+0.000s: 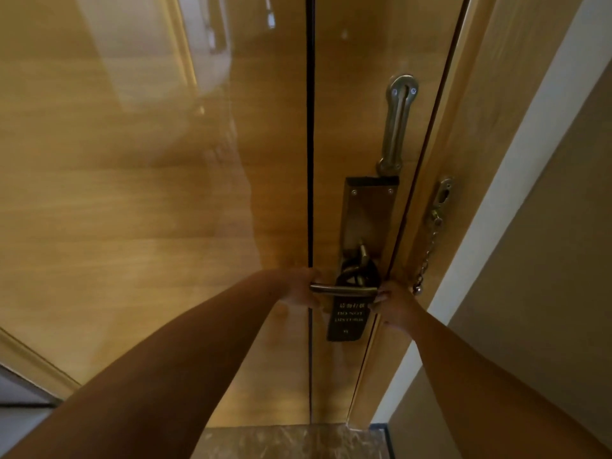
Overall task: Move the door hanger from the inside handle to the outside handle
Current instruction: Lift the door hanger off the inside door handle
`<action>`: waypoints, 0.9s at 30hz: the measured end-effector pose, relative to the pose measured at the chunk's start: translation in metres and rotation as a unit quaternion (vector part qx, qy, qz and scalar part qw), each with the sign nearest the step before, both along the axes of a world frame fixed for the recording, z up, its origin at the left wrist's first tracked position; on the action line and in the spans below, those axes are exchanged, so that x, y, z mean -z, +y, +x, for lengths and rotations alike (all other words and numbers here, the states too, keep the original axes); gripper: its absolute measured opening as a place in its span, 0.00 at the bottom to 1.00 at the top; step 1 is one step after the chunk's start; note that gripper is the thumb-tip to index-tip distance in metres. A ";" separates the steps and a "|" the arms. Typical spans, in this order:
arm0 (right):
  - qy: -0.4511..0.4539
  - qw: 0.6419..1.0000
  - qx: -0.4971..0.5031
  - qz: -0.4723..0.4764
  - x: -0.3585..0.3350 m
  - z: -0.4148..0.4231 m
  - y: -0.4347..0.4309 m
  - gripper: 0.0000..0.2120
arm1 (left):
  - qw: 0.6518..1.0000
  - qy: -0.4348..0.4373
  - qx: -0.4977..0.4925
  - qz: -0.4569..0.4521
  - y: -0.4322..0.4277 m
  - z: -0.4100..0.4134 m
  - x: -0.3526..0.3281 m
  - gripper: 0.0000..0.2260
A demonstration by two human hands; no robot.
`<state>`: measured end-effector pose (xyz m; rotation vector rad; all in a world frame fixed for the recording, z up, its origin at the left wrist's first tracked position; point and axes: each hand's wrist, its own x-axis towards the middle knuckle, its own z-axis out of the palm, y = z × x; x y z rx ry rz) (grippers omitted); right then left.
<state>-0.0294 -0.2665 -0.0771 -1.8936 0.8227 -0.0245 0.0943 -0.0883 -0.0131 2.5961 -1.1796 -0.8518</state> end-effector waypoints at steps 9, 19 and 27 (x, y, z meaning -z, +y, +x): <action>0.022 0.992 -0.115 0.050 -0.026 -0.023 -0.007 0.06 | 0.998 0.012 0.037 0.042 -0.003 0.005 -0.016 0.18; 0.042 0.975 -0.218 0.011 -0.058 -0.007 0.032 0.06 | 0.985 0.088 -0.047 0.140 0.025 0.007 -0.041 0.31; 0.004 0.976 -0.216 0.037 -0.053 -0.001 0.041 0.04 | 0.984 0.103 -0.115 0.088 0.062 0.026 -0.037 0.27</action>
